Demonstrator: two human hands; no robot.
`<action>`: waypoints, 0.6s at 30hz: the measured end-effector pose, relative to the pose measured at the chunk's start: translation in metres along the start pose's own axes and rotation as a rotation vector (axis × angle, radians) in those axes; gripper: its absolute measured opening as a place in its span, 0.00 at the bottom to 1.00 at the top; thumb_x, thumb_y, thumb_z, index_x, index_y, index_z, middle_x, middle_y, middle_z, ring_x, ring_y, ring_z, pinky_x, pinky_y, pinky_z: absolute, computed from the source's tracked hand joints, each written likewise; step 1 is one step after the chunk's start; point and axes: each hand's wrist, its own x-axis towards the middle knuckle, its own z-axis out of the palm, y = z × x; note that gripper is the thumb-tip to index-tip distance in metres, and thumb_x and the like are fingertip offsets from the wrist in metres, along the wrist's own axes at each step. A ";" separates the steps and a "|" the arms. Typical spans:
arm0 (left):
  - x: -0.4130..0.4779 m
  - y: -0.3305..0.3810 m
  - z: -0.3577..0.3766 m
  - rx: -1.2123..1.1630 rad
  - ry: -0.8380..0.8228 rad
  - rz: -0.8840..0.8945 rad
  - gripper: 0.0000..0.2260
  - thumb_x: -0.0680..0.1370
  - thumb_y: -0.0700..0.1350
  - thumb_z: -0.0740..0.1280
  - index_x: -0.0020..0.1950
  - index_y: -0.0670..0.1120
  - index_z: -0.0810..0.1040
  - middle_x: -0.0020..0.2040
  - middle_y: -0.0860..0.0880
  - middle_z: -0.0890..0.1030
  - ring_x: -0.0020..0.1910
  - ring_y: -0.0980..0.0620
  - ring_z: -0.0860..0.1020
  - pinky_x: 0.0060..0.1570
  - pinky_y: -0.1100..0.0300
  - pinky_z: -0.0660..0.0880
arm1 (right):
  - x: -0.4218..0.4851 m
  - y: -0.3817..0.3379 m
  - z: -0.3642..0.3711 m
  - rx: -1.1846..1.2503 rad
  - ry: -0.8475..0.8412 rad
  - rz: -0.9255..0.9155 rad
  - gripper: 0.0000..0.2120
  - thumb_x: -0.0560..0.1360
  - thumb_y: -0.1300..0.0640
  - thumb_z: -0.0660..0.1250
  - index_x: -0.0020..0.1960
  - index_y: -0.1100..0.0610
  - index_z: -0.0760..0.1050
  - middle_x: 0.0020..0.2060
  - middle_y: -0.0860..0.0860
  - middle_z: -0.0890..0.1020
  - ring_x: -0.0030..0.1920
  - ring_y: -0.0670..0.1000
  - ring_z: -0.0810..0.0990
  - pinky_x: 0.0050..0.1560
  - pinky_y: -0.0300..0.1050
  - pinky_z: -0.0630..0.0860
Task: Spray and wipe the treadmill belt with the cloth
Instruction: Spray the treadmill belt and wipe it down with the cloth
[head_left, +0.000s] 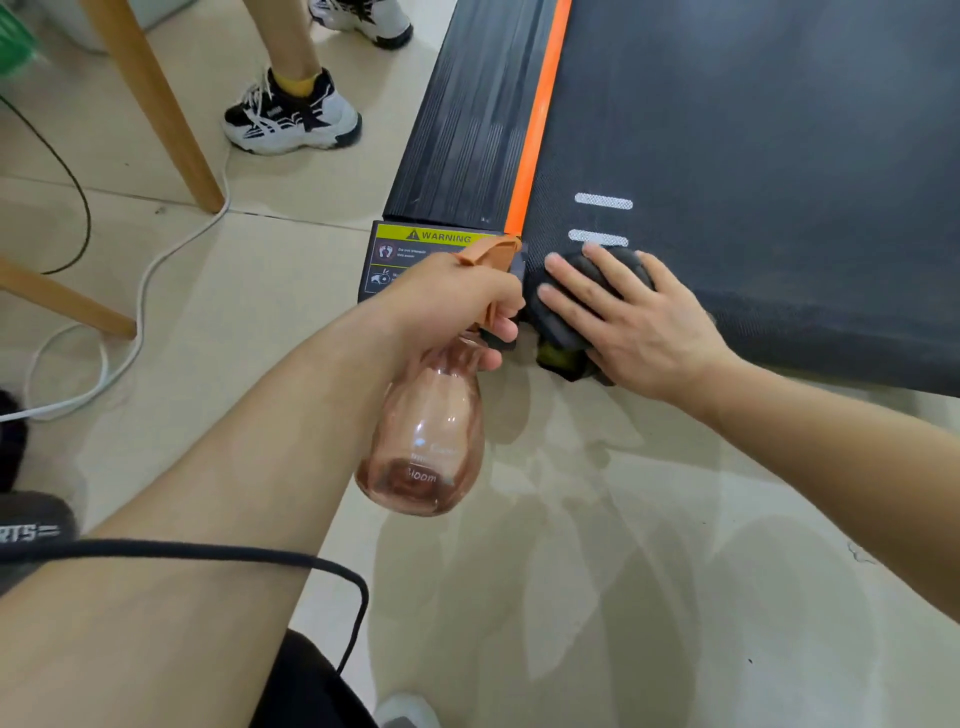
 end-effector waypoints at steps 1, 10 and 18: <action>-0.001 -0.001 -0.001 0.025 -0.008 -0.005 0.01 0.76 0.42 0.70 0.47 0.47 0.80 0.43 0.44 0.86 0.30 0.46 0.79 0.43 0.54 0.74 | 0.011 -0.004 -0.002 0.028 0.001 0.065 0.27 0.81 0.51 0.55 0.79 0.55 0.63 0.80 0.55 0.63 0.75 0.65 0.67 0.64 0.64 0.69; -0.008 -0.016 0.025 -0.002 -0.134 -0.068 0.13 0.76 0.39 0.69 0.59 0.50 0.79 0.43 0.44 0.84 0.27 0.47 0.78 0.35 0.60 0.71 | -0.039 -0.007 0.000 -0.037 0.035 0.148 0.24 0.83 0.54 0.57 0.78 0.51 0.65 0.80 0.54 0.64 0.74 0.65 0.69 0.64 0.63 0.71; -0.008 -0.030 0.063 -0.006 -0.020 -0.069 0.04 0.75 0.40 0.67 0.40 0.44 0.75 0.40 0.45 0.82 0.27 0.45 0.79 0.31 0.61 0.68 | -0.081 -0.006 0.007 -0.063 0.085 0.353 0.26 0.82 0.57 0.60 0.79 0.51 0.65 0.80 0.54 0.63 0.75 0.65 0.67 0.68 0.64 0.68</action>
